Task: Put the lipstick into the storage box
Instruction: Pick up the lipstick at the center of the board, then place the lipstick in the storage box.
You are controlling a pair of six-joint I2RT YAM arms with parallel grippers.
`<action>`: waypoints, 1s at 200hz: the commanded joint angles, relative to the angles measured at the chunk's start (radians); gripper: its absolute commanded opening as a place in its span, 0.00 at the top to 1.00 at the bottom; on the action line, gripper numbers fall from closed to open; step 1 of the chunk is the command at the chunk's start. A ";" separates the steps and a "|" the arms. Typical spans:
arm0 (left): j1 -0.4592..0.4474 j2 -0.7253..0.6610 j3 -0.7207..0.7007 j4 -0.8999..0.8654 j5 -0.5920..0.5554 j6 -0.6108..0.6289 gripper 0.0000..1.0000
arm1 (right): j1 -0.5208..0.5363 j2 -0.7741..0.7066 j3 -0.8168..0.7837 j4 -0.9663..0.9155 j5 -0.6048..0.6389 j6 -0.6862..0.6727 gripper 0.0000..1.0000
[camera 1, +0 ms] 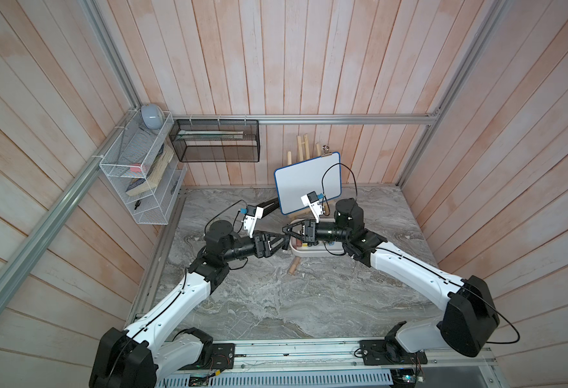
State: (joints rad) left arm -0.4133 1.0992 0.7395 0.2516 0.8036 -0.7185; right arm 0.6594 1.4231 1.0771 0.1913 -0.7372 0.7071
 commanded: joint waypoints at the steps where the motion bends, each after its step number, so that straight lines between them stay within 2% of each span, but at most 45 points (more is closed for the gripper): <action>1: 0.030 -0.054 0.010 -0.003 -0.008 0.012 0.17 | -0.016 -0.012 0.055 -0.122 0.077 -0.067 0.87; 51: 0.052 -0.107 0.024 -0.253 -0.179 0.142 0.16 | -0.134 0.009 0.153 -0.498 0.390 -0.171 0.87; 89: 0.050 -0.076 0.022 -0.383 -0.250 0.206 0.16 | -0.156 0.092 0.272 -0.727 0.720 -0.310 0.86; 115: 0.023 -0.041 0.027 -0.448 -0.298 0.251 0.16 | -0.174 0.172 0.318 -0.794 0.830 -0.359 0.86; 151: -0.064 0.016 0.041 -0.505 -0.400 0.305 0.16 | -0.194 0.270 0.350 -0.811 0.956 -0.398 0.86; 200: -0.096 0.056 0.010 -0.489 -0.402 0.310 0.16 | -0.196 0.422 0.407 -0.831 1.110 -0.436 0.86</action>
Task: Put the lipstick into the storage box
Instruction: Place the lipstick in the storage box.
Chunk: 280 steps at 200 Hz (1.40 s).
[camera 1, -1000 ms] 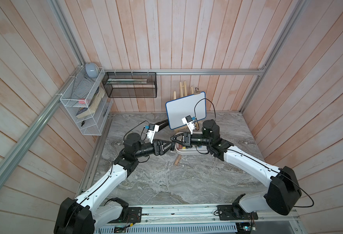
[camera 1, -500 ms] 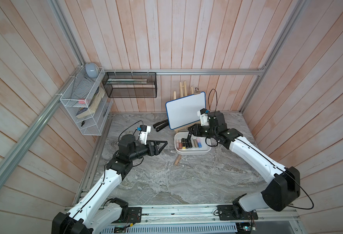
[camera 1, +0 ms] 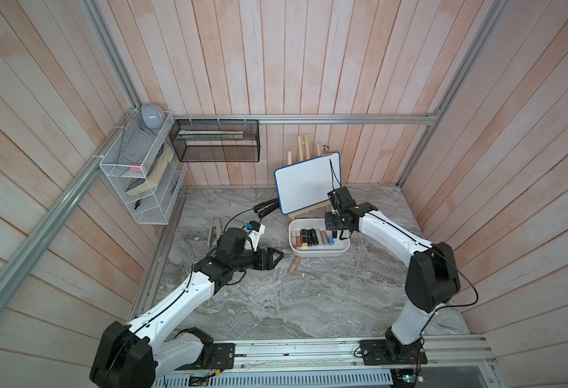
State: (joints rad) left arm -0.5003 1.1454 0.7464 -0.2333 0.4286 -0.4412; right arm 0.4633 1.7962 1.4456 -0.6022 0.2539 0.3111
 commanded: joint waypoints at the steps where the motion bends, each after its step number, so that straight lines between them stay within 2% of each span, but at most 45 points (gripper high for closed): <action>1: -0.009 0.011 0.003 -0.004 -0.028 0.033 0.16 | 0.000 0.051 0.039 -0.038 0.121 -0.042 0.86; 32: -0.021 0.030 -0.015 0.003 -0.024 0.035 0.16 | 0.000 0.120 0.049 -0.024 0.170 -0.061 0.85; 83: -0.044 0.064 -0.034 0.026 -0.021 0.026 0.16 | 0.000 0.182 0.063 0.000 0.183 -0.076 0.85; 182: -0.064 0.075 -0.039 0.027 -0.033 0.016 0.16 | -0.009 0.244 0.051 0.036 0.165 -0.082 0.83; 280: -0.068 0.080 -0.041 0.022 -0.040 0.007 0.16 | -0.015 0.270 0.049 0.054 0.122 -0.072 0.75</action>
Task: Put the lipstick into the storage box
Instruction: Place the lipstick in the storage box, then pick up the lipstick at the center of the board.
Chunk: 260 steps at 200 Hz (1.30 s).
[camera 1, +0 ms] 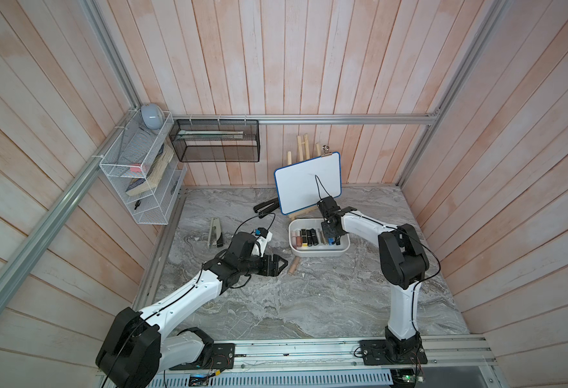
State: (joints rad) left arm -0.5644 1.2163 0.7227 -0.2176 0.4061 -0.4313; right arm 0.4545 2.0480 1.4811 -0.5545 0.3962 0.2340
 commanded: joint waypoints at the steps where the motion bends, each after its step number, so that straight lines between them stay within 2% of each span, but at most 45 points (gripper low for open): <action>1: -0.004 0.009 -0.017 0.006 -0.018 -0.003 0.16 | -0.007 0.018 0.013 0.007 -0.021 0.005 0.75; 53: -0.005 0.008 -0.022 0.004 -0.026 -0.006 0.16 | -0.006 0.029 0.016 0.006 -0.031 0.008 0.67; 99: -0.004 0.009 -0.022 -0.001 -0.027 -0.002 0.16 | -0.006 0.016 0.019 0.001 -0.060 0.016 0.67; 142: -0.014 0.009 -0.020 -0.015 -0.044 0.004 0.16 | -0.007 -0.061 0.013 0.001 -0.124 0.034 0.66; 198: -0.101 0.062 0.010 -0.048 -0.167 0.044 0.17 | -0.007 -0.249 -0.059 0.042 -0.299 0.099 0.65; 239: -0.143 0.112 0.030 -0.054 -0.221 0.075 0.17 | -0.007 -0.476 -0.251 0.171 -0.518 0.167 0.63; 260: -0.163 0.146 0.052 -0.066 -0.255 0.105 0.17 | -0.010 -0.584 -0.345 0.221 -0.581 0.214 0.63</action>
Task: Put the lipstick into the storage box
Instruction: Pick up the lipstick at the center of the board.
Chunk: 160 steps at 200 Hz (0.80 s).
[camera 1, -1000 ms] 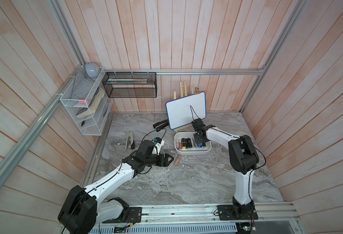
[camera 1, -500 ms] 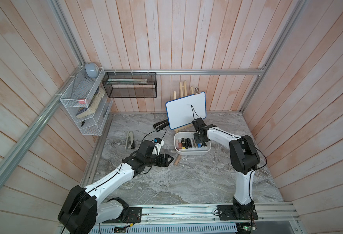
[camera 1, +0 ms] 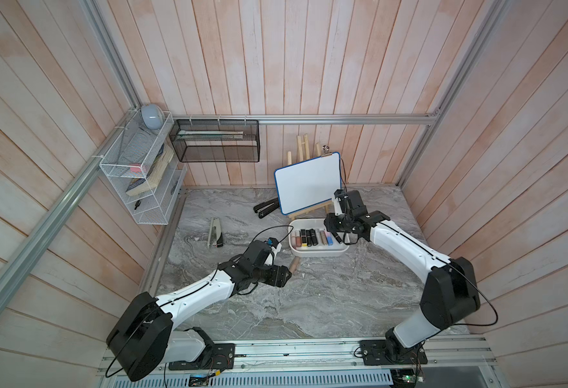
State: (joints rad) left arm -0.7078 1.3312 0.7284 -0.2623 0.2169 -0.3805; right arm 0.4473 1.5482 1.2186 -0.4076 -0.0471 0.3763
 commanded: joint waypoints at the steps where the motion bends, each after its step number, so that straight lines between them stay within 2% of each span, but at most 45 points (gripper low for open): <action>1: -0.021 0.033 0.048 -0.023 -0.067 0.055 0.17 | -0.002 -0.090 -0.089 0.077 -0.139 0.074 0.63; 35: -0.046 0.111 0.088 -0.028 -0.106 0.082 0.20 | -0.036 -0.236 -0.231 0.161 -0.235 0.150 0.60; 60: -0.064 0.172 0.129 -0.042 -0.135 0.102 0.23 | -0.063 -0.299 -0.282 0.174 -0.259 0.168 0.59; 115: -0.103 0.319 0.234 -0.086 -0.203 0.140 0.37 | -0.089 -0.343 -0.323 0.177 -0.275 0.165 0.59; 160: -0.110 0.411 0.289 -0.120 -0.257 0.146 0.41 | -0.099 -0.351 -0.325 0.177 -0.289 0.156 0.59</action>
State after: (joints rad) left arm -0.8131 1.7081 0.9791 -0.3470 0.0158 -0.2539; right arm 0.3550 1.2190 0.9104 -0.2527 -0.3161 0.5312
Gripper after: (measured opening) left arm 0.591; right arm 0.412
